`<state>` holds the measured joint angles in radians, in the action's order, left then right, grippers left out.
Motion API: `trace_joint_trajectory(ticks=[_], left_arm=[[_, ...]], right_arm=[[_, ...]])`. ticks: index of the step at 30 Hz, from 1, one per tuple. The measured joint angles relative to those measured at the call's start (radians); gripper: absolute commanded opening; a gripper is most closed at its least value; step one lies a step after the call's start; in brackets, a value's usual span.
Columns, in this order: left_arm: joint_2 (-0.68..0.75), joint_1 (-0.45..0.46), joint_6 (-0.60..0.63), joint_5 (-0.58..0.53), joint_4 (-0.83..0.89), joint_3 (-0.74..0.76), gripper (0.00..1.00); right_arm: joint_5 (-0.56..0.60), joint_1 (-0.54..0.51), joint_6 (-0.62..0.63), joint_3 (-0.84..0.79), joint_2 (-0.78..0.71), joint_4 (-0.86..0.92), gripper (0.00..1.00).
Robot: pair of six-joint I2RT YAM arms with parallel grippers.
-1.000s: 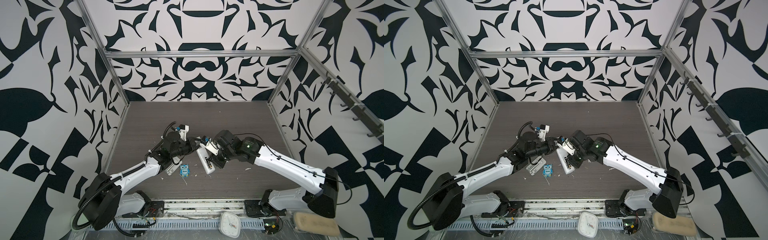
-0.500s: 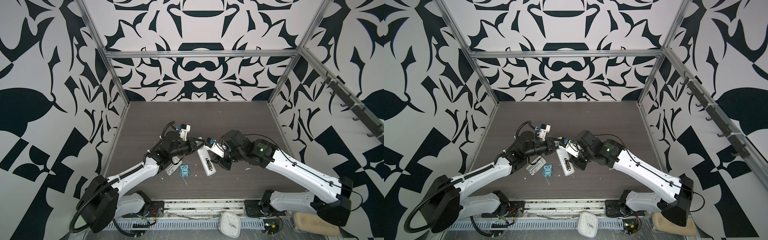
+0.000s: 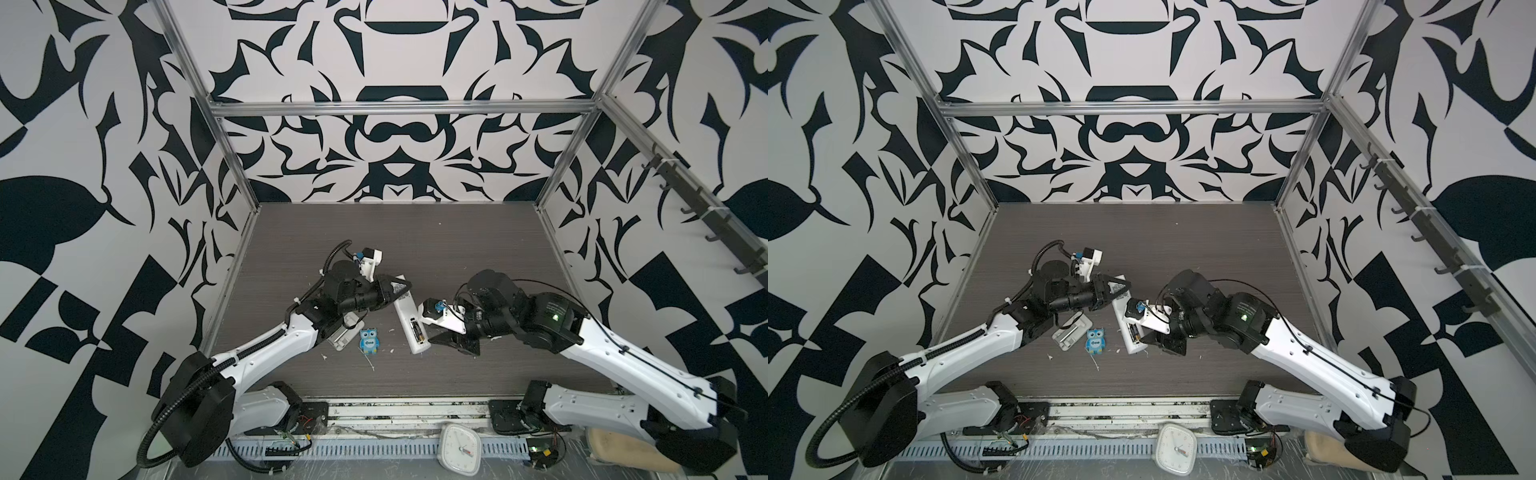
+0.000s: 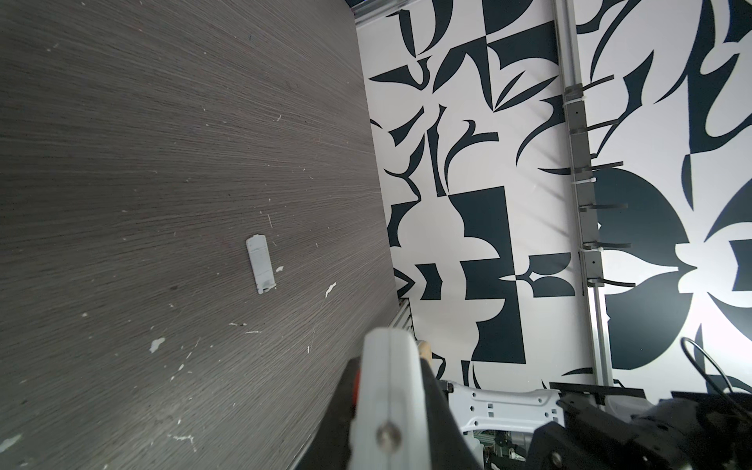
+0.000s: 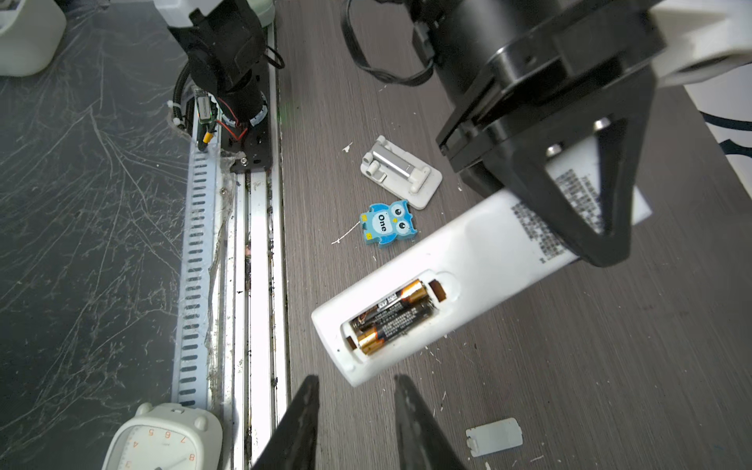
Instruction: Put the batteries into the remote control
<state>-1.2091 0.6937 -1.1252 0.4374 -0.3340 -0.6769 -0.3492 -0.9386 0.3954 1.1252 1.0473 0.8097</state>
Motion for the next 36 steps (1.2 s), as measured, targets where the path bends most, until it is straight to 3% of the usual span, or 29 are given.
trace_joint_trajectory(ticks=[9, 24, 36], left_arm=[[0.000, -0.003, 0.004, 0.008, 0.010, -0.006, 0.00], [0.001, -0.009, 0.007, 0.017, 0.026, -0.021, 0.00], [0.005, -0.009, 0.006, 0.018, 0.025, -0.021, 0.00]], right_arm=[[-0.010, -0.010, 0.045, -0.001, 0.047, 0.000, 0.46], [-0.027, -0.028, 0.106, -0.013, 0.047, 0.003, 0.33], [0.060, -0.045, 0.148, -0.019, 0.086, -0.015, 0.25]])
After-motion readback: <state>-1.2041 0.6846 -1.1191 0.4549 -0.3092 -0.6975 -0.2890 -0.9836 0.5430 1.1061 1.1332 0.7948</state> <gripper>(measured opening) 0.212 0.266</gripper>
